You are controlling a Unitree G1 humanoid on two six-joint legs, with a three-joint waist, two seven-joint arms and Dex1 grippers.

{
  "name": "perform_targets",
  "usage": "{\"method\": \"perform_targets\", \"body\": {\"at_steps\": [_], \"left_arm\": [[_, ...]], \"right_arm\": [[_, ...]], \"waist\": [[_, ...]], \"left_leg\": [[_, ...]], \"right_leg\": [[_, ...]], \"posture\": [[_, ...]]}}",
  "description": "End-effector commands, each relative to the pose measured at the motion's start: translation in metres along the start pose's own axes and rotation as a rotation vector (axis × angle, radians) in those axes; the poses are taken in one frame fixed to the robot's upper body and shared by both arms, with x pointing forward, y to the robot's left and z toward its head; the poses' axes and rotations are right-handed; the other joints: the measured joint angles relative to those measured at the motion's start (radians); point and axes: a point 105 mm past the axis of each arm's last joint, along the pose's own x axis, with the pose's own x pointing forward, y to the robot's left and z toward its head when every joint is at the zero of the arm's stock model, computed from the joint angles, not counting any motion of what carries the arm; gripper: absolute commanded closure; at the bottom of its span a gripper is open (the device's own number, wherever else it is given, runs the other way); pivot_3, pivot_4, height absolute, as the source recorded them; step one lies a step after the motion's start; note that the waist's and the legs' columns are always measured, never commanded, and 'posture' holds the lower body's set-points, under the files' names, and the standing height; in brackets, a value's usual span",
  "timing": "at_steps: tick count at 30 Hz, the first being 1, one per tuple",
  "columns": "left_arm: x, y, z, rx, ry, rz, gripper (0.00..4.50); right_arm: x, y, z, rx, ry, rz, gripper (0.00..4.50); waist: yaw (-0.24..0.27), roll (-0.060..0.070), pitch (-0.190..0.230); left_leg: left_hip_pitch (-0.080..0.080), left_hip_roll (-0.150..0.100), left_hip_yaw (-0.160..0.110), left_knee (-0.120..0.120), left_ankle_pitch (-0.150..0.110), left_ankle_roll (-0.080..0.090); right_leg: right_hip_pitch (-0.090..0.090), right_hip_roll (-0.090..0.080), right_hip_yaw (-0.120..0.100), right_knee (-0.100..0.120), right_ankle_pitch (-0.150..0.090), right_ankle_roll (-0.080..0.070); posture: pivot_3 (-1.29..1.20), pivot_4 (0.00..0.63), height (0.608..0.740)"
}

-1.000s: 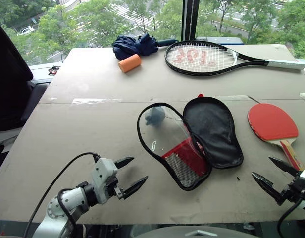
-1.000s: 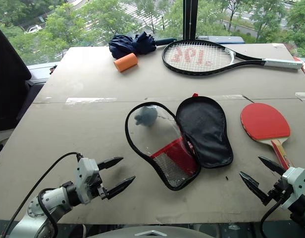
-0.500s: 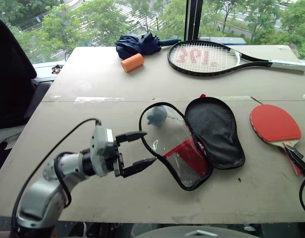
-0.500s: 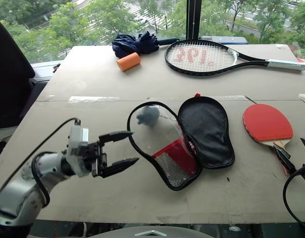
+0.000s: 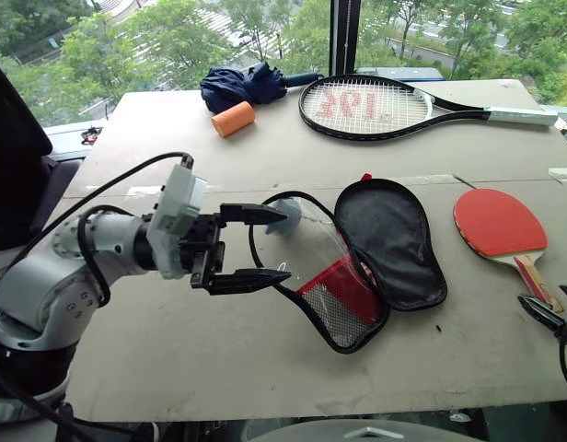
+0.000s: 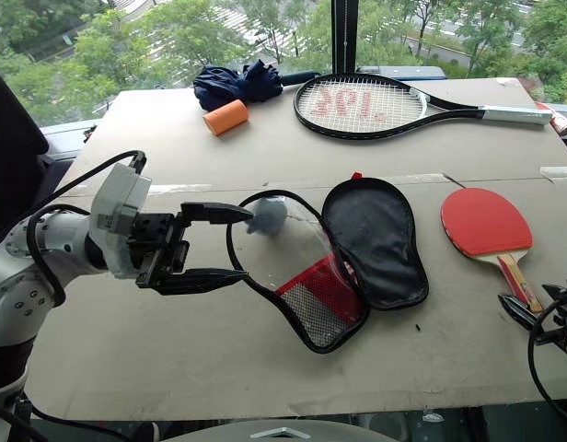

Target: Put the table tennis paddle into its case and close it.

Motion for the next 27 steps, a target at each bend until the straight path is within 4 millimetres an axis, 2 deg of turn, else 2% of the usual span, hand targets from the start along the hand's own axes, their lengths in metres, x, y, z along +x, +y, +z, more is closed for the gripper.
{"method": "perform_targets", "body": {"at_steps": [1,2,3,4,5,7,13,15,17,19,21,23,25,27], "left_arm": [[-0.003,0.003,0.001,0.040,0.026,0.027,0.00],[-0.003,0.004,0.001,0.039,0.024,0.031,0.00],[-0.004,0.005,0.002,0.042,0.020,0.036,0.00],[-0.004,0.006,0.002,0.047,0.018,0.043,0.00],[-0.005,0.008,0.003,0.052,0.015,0.055,0.00],[-0.006,0.011,0.005,0.063,0.010,0.072,0.00],[-0.008,0.017,0.006,0.065,0.001,0.098,0.00],[-0.008,0.017,0.006,0.064,0.001,0.097,0.00],[-0.008,0.018,0.006,0.068,0.003,0.103,0.00],[-0.010,0.021,0.004,0.073,0.010,0.117,0.00],[-0.012,0.021,0.004,0.070,0.013,0.117,0.00],[-0.013,0.020,0.004,0.070,0.014,0.114,0.00],[-0.013,0.020,0.004,0.072,0.015,0.114,0.00],[-0.013,0.020,0.005,0.072,0.014,0.113,0.00]], "right_arm": [[-0.001,-0.002,0.007,-0.037,-0.010,-0.019,1.69],[-0.001,-0.002,0.007,-0.037,-0.010,-0.020,2.07],[-0.001,-0.002,0.008,-0.037,-0.011,-0.019,2.66],[-0.001,-0.002,0.010,-0.046,-0.014,-0.022,2.66],[-0.001,0.000,0.013,-0.052,-0.022,-0.020,3.25],[-0.001,0.004,0.018,-0.060,-0.035,-0.016,3.67],[0.003,0.025,0.033,-0.055,-0.083,0.007,3.74],[0.005,0.039,0.043,-0.047,-0.113,0.042,3.76],[0.007,0.059,0.054,-0.058,-0.140,0.096,3.94],[0.011,0.081,0.064,-0.065,-0.167,0.152,4.48],[0.015,0.116,0.074,-0.048,-0.204,0.235,4.48],[0.016,0.140,0.078,-0.042,-0.218,0.277,4.48],[0.017,0.143,0.075,-0.048,-0.203,0.252,4.48],[0.020,0.132,0.075,-0.068,-0.199,0.180,4.48]], "waist": [[0.000,0.000,0.000],[0.001,0.000,0.000],[0.001,0.000,0.000],[0.002,0.000,0.000],[0.002,0.000,0.000],[0.001,0.000,0.000],[0.000,0.000,0.000],[-0.001,0.000,0.000],[-0.002,0.000,0.000],[-0.003,0.000,0.000],[-0.001,-0.001,0.000],[0.000,-0.001,0.000],[0.003,-0.001,0.001],[0.005,-0.001,0.001]], "left_leg": [[0.000,0.000,0.000,0.000,0.000,0.000],[0.000,0.000,0.000,0.000,0.000,0.000],[0.000,0.000,0.000,0.000,0.000,0.000],[0.000,0.000,0.000,0.000,0.000,0.000],[0.000,0.000,0.000,0.000,0.000,0.000],[0.000,0.000,0.000,0.001,0.000,0.000],[0.000,0.000,0.000,0.001,0.000,0.000],[0.000,0.000,0.000,0.001,0.000,0.000],[0.000,0.000,0.000,0.001,0.000,0.000],[0.000,0.001,0.000,0.001,0.000,0.000],[0.000,0.001,-0.001,0.001,0.000,0.000],[-0.001,0.001,-0.002,0.001,0.000,0.000],[-0.001,0.001,-0.002,0.001,0.000,0.000],[-0.003,0.000,-0.003,0.002,0.000,0.000]], "right_leg": [[0.000,0.000,0.000,0.000,0.000,0.000],[0.000,0.000,0.000,0.000,0.000,0.000],[0.000,0.000,0.000,0.000,0.000,0.000],[0.000,0.000,0.000,0.000,0.000,0.000],[0.000,0.000,0.000,0.000,0.000,0.000],[0.000,0.000,0.000,0.000,0.000,0.000],[0.000,0.000,0.000,0.000,0.000,0.000],[0.000,0.000,0.000,0.000,0.000,0.000],[0.000,0.000,0.000,0.000,0.000,0.000],[-0.001,0.000,0.000,0.001,0.000,0.000],[-0.001,0.001,0.000,0.001,0.000,0.000],[-0.001,0.001,-0.001,0.001,0.000,0.000],[-0.001,0.000,-0.002,0.000,0.000,0.000],[-0.001,0.000,-0.002,-0.001,0.000,0.000]], "posture": [[0.00,0.150,0.740],[0.00,0.150,0.740],[0.00,0.150,0.740],[0.00,0.150,0.740],[0.00,0.150,0.740],[0.00,0.150,0.740],[0.00,0.150,0.740],[0.00,0.150,0.740],[0.00,0.150,0.740],[0.00,0.150,0.740],[0.00,0.150,0.740],[0.00,0.150,0.740],[0.00,0.150,0.740],[0.00,0.150,0.740]]}}
